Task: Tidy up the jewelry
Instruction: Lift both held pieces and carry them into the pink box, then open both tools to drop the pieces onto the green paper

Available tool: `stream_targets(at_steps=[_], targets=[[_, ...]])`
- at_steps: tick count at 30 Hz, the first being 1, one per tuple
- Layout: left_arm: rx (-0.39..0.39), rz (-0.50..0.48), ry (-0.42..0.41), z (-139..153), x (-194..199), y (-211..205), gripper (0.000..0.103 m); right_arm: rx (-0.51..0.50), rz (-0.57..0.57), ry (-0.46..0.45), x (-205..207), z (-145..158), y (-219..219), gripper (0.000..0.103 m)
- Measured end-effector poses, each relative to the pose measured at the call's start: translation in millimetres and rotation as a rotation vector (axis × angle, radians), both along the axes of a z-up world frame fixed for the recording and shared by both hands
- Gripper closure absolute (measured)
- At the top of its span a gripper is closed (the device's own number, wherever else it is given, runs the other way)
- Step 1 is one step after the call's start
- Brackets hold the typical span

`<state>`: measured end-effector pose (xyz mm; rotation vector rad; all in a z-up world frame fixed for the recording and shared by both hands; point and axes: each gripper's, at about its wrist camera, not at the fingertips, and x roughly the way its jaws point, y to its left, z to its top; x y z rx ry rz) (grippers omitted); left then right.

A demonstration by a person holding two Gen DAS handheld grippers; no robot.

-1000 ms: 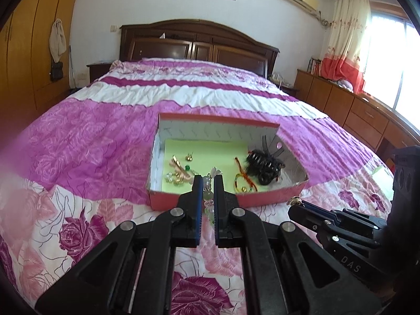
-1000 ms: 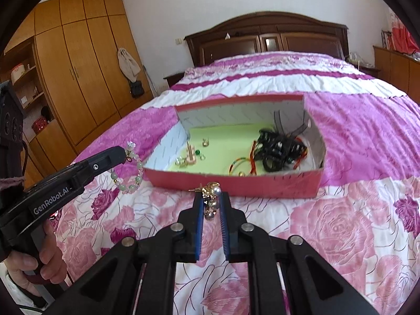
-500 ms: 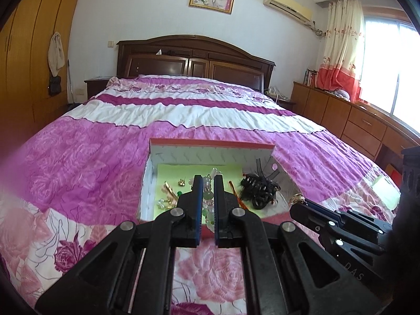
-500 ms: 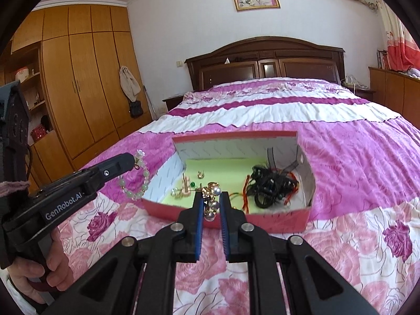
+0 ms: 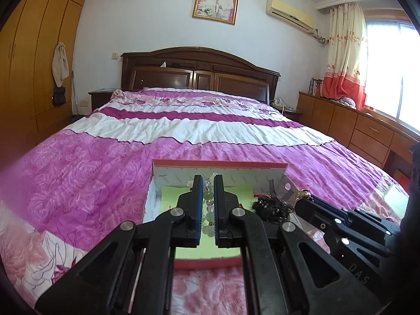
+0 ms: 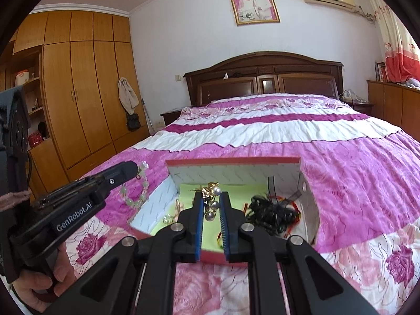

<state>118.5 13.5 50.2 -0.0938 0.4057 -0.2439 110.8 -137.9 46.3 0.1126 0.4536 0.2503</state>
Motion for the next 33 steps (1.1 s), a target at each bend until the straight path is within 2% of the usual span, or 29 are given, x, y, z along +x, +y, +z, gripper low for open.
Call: stream_targets(at_steps=[10,19,23,28,33], targets=[[0.011,0.016,0.034,-20,30,-4,0.103,-0.006,-0.026,0.03,34,-19,-1,0.09],[0.048,0.002,0.186,-53,53,-12,0.103,-0.029,-0.039,0.147,61,-48,-5,0.09],[0.042,-0.006,0.269,-65,63,-11,0.103,-0.037,-0.035,0.23,74,-60,-4,0.09],[0.033,-0.008,0.332,-73,69,-10,0.103,-0.04,-0.036,0.33,83,-71,-3,0.089],[0.04,-0.018,0.38,-77,72,-13,0.103,-0.066,-0.026,0.363,85,-75,1,0.088]])
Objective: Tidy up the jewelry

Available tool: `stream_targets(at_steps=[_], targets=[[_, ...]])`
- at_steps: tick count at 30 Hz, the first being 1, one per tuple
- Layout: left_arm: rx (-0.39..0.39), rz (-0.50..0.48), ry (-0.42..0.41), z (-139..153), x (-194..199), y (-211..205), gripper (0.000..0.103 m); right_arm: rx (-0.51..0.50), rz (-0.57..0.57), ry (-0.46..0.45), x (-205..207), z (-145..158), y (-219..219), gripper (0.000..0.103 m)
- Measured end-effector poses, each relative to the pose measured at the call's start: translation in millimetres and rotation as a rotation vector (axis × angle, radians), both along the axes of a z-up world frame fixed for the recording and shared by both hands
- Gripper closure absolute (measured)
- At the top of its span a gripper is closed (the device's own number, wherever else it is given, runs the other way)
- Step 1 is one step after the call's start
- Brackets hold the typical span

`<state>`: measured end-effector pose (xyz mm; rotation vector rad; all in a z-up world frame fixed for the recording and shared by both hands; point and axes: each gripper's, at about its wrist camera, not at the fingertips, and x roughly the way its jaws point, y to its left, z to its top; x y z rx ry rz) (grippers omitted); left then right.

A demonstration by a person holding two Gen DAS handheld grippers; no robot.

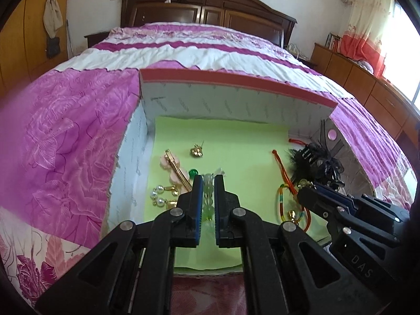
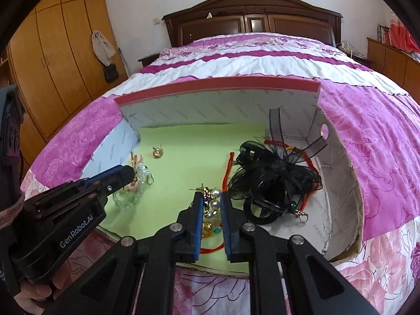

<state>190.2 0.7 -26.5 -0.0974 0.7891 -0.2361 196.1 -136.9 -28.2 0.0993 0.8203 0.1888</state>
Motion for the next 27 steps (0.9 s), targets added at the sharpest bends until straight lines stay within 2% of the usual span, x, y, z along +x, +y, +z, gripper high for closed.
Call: stream_targets(at_steps=[2,4,6,16,27], targets=[[0.005,0.005,0.011,-1,-1,-1,0.1,0.009,-0.001,0.007,-1,0,-1,0.086],[0.006,0.013,0.014,1,-3,0,0.094,0.022,-0.003,0.008,-2,3,-2,0.079],[0.001,0.017,0.013,4,-4,1,0.085,0.046,-0.002,0.002,-4,8,-3,0.067],[-0.006,-0.01,-0.03,28,-30,4,0.079,0.079,-0.005,-0.069,-30,37,-8,0.058],[0.006,0.0,-0.114,47,-70,1,0.065,0.043,-0.015,-0.174,-79,58,-15,0.044]])
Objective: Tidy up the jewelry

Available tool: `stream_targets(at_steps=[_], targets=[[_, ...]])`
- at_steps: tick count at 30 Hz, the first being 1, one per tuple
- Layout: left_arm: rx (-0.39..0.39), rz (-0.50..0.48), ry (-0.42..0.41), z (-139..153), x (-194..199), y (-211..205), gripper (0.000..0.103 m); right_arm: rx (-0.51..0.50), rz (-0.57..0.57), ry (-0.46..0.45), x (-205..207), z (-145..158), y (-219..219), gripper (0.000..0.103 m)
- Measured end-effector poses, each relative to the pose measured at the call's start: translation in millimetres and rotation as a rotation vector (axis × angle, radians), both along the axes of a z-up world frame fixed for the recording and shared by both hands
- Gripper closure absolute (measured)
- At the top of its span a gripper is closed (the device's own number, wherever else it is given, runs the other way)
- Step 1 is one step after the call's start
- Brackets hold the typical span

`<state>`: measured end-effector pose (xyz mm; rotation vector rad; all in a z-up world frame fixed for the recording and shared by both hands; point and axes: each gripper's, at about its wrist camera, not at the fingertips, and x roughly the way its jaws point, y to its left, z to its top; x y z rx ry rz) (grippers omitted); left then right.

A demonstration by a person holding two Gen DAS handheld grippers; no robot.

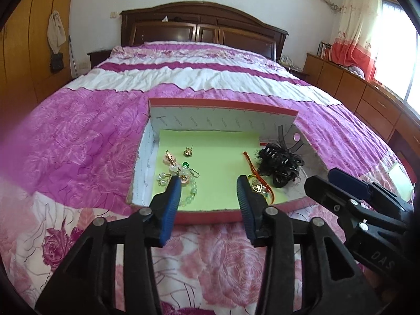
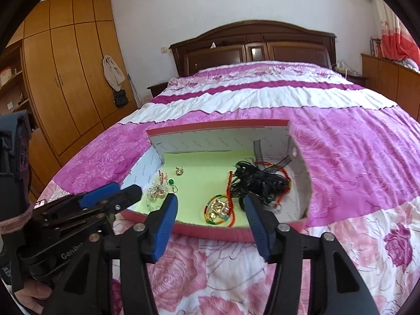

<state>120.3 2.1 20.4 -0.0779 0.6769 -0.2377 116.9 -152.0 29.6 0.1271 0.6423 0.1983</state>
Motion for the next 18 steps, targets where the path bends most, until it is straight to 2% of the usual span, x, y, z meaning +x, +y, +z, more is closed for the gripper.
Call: stream_targets(at_steps=[12,18], targets=[[-0.004,0.054,-0.079,-2,-27,5,0.059,-0.042,-0.064,-0.097,-40,2,-14,0.027],[0.023,0.068,-0.106,-10,-36,0,0.058,-0.028,-0.095,-0.106,-50,-6,-22,0.027]])
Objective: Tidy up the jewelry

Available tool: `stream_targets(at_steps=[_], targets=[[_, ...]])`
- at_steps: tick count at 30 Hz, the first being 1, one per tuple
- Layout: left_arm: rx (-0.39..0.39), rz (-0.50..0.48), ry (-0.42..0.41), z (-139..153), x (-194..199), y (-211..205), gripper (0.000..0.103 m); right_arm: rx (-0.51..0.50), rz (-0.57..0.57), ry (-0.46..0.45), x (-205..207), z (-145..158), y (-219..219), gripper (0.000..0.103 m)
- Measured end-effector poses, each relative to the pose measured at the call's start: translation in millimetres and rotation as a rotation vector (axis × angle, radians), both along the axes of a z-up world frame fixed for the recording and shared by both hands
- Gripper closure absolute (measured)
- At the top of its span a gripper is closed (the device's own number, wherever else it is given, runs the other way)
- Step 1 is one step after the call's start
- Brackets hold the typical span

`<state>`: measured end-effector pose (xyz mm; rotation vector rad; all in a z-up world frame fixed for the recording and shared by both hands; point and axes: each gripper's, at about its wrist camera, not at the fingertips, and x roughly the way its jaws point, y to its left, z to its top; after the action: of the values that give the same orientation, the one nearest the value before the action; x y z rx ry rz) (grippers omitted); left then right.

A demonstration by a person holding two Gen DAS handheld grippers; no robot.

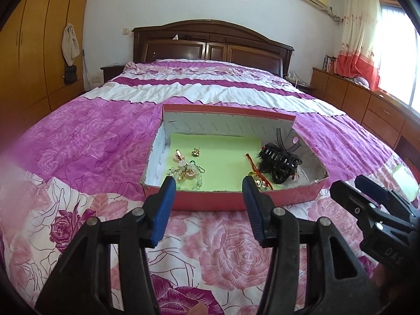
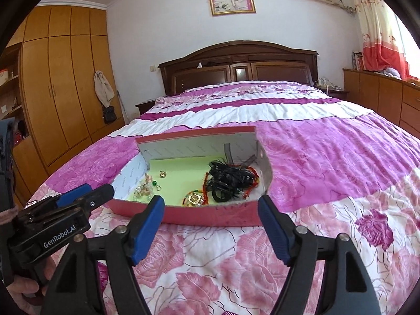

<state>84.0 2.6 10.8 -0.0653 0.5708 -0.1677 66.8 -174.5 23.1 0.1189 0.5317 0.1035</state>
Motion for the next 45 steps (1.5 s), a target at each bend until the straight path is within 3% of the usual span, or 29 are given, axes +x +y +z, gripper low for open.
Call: stream_targets(at_steps=[13,45], targets=[[0.035,-0.025,0.03,-19,-6,-13,0.057,0.014,-0.038,0.04,-8,-26,-8,0.027],[0.039,-0.028,0.022,-19,-8,-16,0.057,0.011,-0.038,0.029,-11,-26,-6,0.027]])
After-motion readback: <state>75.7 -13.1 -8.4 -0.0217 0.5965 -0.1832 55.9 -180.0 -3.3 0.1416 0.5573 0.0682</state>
